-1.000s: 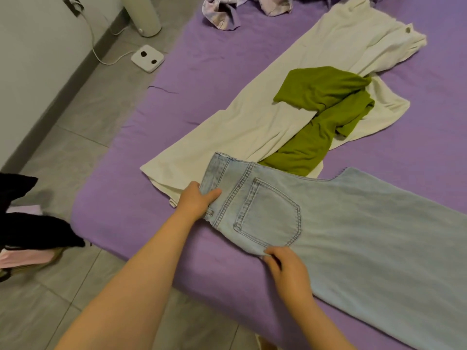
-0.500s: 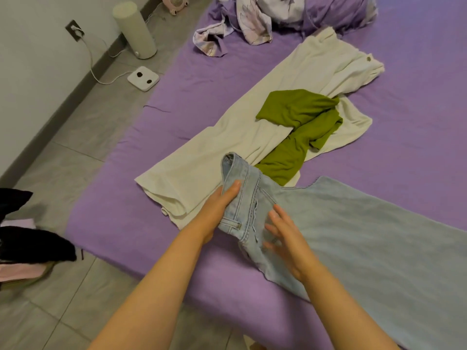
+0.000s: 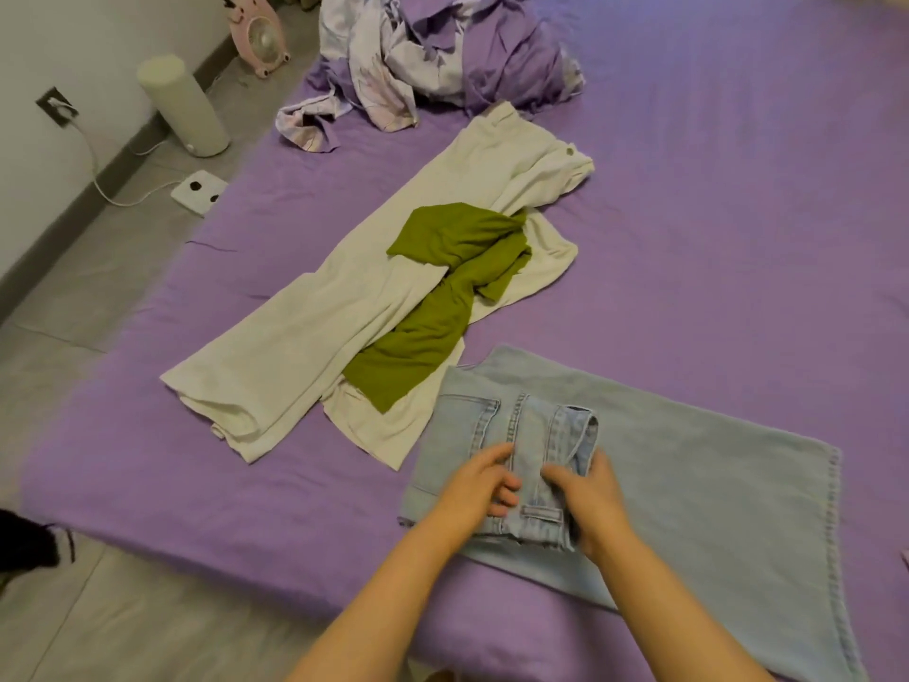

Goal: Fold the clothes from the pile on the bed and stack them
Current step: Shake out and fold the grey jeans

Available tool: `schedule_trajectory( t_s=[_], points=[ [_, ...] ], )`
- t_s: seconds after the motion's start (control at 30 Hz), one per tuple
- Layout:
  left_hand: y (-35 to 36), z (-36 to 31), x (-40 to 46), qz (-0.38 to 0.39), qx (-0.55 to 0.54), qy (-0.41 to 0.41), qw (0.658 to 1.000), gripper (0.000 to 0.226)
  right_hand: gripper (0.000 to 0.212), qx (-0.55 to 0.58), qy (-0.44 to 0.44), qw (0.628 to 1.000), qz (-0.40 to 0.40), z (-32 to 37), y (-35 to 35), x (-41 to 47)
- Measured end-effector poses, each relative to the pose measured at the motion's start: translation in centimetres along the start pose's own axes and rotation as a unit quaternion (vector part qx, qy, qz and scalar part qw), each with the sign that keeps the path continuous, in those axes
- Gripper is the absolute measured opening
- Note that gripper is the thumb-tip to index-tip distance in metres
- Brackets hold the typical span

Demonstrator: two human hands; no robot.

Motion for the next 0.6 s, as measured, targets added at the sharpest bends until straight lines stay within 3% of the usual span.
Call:
schedule_trajectory(
  t_s=[0.1,0.17,0.27,0.4,0.5,0.6],
  points=[
    [-1.4,1.4,0.7,-0.136,0.162,0.065,0.975,0.038,0.044,-0.044,0.004,0.998,-0.038,-1.6,-2.4,1.0],
    [-2.3,1.6,1.1,-0.214,0.324,0.124,0.913,0.039,0.053,-0.073,-0.012,0.997,-0.037,-2.2,-3.7,1.5],
    [-1.8,2.2,2.3,-0.229,0.519,0.142,0.811,0.048,0.077,-0.12,-0.019,0.993,-0.009,-3.3,-4.8,2.2],
    [-0.1,2.2,5.0,-0.213,0.627,0.141,0.736,0.056,0.087,-0.197,-0.034,0.979,-0.029,-4.7,-5.2,2.5],
    [0.1,2.8,7.0,-0.225,0.673,0.119,0.695,0.06,0.084,-0.408,-0.172,0.896,-0.026,-4.5,-3.7,2.5],
    [0.4,3.2,7.6,-0.222,0.677,0.116,0.692,0.067,0.073,-0.53,-0.174,0.829,0.042,-6.9,-2.2,3.9]
  ],
)
Point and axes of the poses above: each hand's wrist, its own x-axis towards the middle knuckle, its own y-axis out of the palm, z = x × y, the point moved 5 cm from there along x, towards the middle knuckle, and after that the axes turned 6 degrees about -y, right-handed, at the moved point
